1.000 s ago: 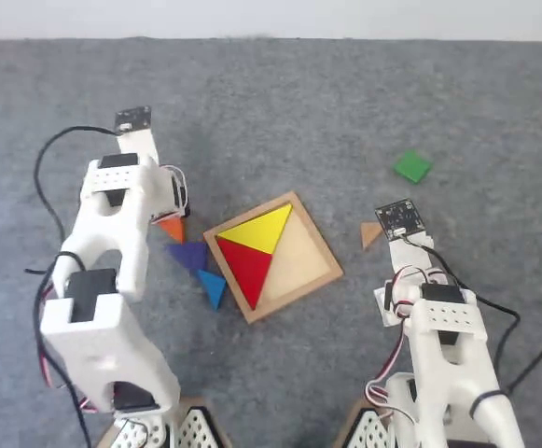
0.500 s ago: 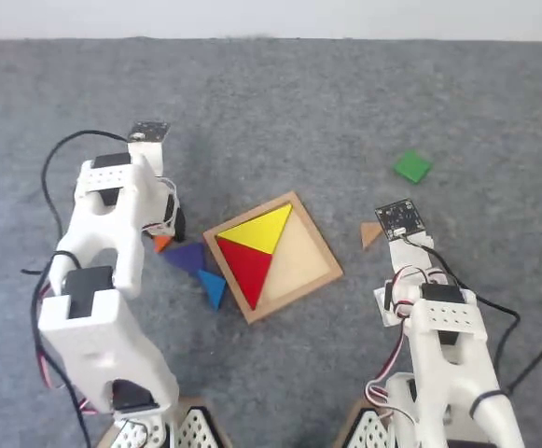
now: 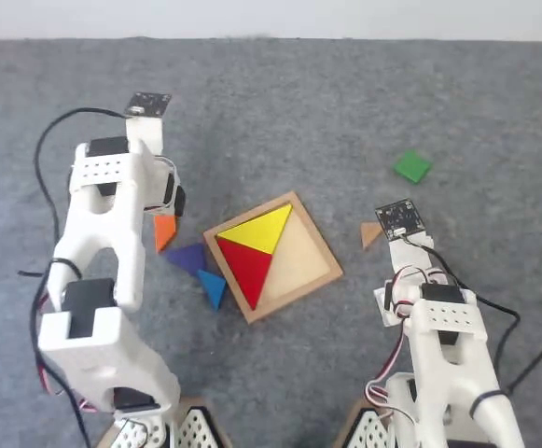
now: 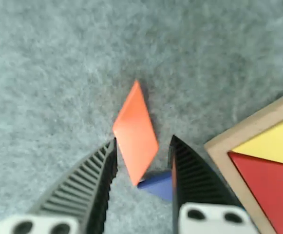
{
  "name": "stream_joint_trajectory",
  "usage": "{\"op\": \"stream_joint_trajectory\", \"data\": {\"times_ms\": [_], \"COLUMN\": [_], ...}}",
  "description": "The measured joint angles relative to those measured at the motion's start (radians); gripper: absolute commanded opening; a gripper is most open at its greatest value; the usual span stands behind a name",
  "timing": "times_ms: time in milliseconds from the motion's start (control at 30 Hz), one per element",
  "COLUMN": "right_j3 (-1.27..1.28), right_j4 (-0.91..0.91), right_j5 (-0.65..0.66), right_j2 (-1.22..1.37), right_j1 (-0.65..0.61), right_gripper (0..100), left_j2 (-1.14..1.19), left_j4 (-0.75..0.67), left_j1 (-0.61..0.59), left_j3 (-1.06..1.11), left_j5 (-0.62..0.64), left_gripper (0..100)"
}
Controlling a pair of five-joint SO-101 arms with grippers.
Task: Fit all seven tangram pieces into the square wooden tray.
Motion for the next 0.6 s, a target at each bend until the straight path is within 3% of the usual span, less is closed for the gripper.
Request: {"op": "stream_joint_trajectory", "data": {"times_ms": [267, 600], "right_j3": [0.0, 0.0], "right_j4": [0.0, 0.0], "right_j5": [0.002, 0.0], "right_j2": [0.0, 0.0], "right_j1": [-0.028, -0.025], "right_gripper": [0.6, 0.6], "left_j2": [0.138, 0.127], "left_j4": [-0.089, -0.091], "left_j1": [0.009, 0.008], "left_j3": [0.025, 0.017], "left_j5": [-0.005, 0.006], "left_gripper": [17, 16]}}
